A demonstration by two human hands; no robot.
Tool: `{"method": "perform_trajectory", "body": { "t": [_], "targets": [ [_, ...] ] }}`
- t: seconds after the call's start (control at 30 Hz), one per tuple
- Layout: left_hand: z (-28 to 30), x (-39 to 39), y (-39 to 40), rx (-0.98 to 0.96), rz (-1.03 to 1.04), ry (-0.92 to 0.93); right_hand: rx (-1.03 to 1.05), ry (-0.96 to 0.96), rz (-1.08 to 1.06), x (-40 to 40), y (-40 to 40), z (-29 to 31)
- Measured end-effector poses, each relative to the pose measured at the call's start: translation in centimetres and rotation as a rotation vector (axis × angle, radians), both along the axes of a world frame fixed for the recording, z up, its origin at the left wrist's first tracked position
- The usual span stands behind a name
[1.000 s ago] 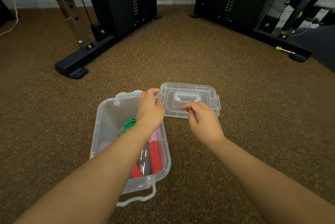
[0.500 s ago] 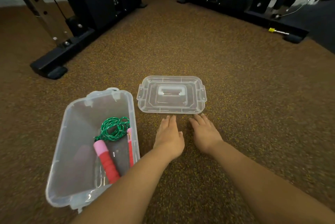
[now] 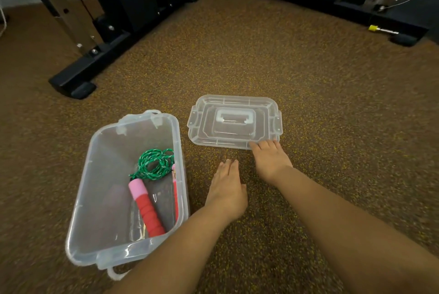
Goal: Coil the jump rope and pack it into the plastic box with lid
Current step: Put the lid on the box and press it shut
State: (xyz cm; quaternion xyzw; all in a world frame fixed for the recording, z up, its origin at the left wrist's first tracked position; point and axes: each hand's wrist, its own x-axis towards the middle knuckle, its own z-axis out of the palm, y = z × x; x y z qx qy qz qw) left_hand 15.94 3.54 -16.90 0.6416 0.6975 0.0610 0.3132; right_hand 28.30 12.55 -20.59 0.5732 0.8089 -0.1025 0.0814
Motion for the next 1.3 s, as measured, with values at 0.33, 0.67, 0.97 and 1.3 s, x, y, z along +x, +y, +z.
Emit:
{"method": "perform_trajectory", "body": {
  "t": [0.33,0.67,0.97,1.3],
  "targets": [
    [0.9,0.3,-2.8,0.025,-0.158,0.127,0.038,-0.06,0.125,3.2,-8.4,1.3],
    [0.1,-0.2,-7.7,-0.003,-0.491,0.257,-0.237,-0.176,0.228,4.2,-17.8,3.5],
    [2.4,-1.0,-8.9,0.108,-0.573,0.225,-0.299,-0.042,0.143,4.3,-18.6,11.0],
    [8.8,-1.2,-5.3,0.406,-0.18,-0.195,0.219,0.606,0.01,7.6,-13.3,18.2]
  ]
}}
